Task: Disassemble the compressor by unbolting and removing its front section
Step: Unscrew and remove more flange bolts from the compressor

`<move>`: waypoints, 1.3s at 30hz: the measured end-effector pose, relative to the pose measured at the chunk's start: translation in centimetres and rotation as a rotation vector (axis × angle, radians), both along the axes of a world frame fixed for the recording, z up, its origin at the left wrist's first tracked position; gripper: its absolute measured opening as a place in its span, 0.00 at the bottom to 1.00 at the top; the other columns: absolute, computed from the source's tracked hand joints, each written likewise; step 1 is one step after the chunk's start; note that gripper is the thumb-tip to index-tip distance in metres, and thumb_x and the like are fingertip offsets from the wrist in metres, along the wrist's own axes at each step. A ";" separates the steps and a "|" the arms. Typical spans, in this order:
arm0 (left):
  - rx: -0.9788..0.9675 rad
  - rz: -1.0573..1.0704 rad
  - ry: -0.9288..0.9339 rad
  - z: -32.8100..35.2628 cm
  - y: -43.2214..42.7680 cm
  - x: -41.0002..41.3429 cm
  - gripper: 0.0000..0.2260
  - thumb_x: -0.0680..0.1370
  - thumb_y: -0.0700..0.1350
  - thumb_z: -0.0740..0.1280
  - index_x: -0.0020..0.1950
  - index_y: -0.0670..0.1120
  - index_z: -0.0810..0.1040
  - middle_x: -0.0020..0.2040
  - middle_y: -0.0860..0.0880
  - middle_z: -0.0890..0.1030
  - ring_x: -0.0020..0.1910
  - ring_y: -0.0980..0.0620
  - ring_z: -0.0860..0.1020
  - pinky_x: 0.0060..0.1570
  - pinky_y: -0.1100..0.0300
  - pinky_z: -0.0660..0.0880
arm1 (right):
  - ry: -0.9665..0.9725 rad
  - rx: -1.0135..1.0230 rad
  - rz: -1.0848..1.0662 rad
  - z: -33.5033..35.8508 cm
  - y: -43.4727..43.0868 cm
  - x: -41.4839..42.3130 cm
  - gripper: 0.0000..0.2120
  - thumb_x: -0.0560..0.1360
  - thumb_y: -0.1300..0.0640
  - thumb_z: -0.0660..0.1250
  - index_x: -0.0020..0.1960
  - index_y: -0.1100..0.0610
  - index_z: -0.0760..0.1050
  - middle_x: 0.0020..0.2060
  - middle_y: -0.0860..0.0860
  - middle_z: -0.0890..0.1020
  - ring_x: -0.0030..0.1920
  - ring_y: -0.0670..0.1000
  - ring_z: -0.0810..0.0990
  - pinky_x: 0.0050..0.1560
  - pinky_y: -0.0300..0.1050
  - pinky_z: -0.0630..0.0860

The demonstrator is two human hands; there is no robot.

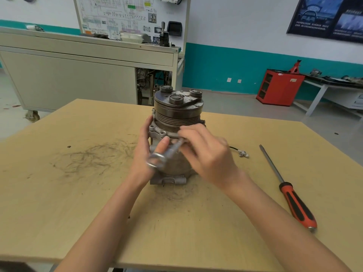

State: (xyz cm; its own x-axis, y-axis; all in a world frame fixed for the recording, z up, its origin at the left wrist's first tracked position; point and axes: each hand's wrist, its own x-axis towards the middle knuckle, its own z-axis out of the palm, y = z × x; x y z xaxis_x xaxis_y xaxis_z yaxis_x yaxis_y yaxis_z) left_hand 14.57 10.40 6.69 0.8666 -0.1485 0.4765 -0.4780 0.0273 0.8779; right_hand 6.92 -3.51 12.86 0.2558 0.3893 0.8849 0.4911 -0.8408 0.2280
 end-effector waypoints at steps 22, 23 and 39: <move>0.041 -0.038 0.034 0.6 0.2 -0.7 0.35 0.74 0.59 0.62 0.78 0.53 0.55 0.75 0.56 0.64 0.71 0.62 0.64 0.59 0.79 0.63 | 0.812 1.383 0.654 3.2 -7.4 3.0 0.11 0.81 0.60 0.54 0.45 0.61 0.72 0.36 0.56 0.85 0.38 0.52 0.84 0.39 0.39 0.79; 0.044 -0.035 0.031 0.7 0.1 -0.7 0.35 0.73 0.59 0.62 0.78 0.53 0.55 0.75 0.56 0.64 0.71 0.62 0.64 0.60 0.77 0.63 | 0.713 1.284 0.543 3.5 -7.3 2.4 0.11 0.81 0.59 0.55 0.45 0.61 0.73 0.35 0.55 0.85 0.37 0.52 0.85 0.38 0.39 0.80; 0.020 -0.006 -0.064 -0.1 -0.1 0.2 0.35 0.73 0.65 0.65 0.75 0.53 0.58 0.69 0.65 0.65 0.69 0.68 0.65 0.69 0.63 0.66 | -0.101 -0.288 -0.269 1.2 0.1 -1.5 0.07 0.75 0.63 0.67 0.39 0.62 0.79 0.32 0.56 0.79 0.26 0.51 0.75 0.24 0.42 0.72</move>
